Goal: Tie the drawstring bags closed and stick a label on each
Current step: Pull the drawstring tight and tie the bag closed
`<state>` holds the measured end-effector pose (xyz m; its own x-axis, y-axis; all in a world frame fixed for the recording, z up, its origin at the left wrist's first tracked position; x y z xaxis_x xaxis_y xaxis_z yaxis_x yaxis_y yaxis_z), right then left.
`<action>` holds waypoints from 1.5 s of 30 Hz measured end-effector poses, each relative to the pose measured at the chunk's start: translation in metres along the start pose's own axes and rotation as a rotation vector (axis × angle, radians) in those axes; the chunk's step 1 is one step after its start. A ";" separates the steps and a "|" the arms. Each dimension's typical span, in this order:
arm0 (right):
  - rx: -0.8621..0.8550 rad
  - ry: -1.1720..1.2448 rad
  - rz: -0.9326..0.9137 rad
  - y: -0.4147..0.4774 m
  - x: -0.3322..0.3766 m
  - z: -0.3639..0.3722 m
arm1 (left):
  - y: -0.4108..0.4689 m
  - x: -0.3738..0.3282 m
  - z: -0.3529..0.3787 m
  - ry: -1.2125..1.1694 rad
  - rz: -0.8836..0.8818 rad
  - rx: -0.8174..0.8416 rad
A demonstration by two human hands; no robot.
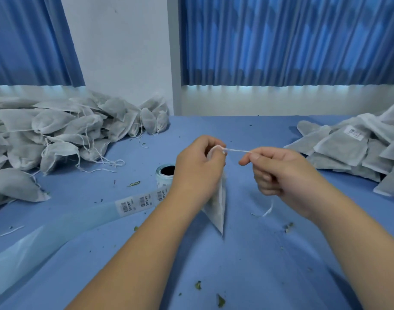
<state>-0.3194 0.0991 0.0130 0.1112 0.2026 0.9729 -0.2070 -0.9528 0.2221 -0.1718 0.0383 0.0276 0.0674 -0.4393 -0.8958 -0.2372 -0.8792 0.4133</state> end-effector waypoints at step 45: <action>0.045 -0.939 0.074 -0.012 -0.005 -0.005 | -0.033 0.011 0.043 -0.562 -0.643 0.657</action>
<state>-0.3227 0.1111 0.0055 0.8411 -0.1047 0.5307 -0.2089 -0.9678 0.1401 -0.2050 0.0708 -0.0027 -0.0499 0.3646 -0.9298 -0.8012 -0.5705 -0.1807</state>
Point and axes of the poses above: each hand's wrist, its own y-axis towards the middle knuckle, its own z-axis out of the palm, x = y × z, the point moved 8 cm from there along y, towards the middle knuckle, and after that the axes turned 1 degree about -z, right-handed, at the moved point
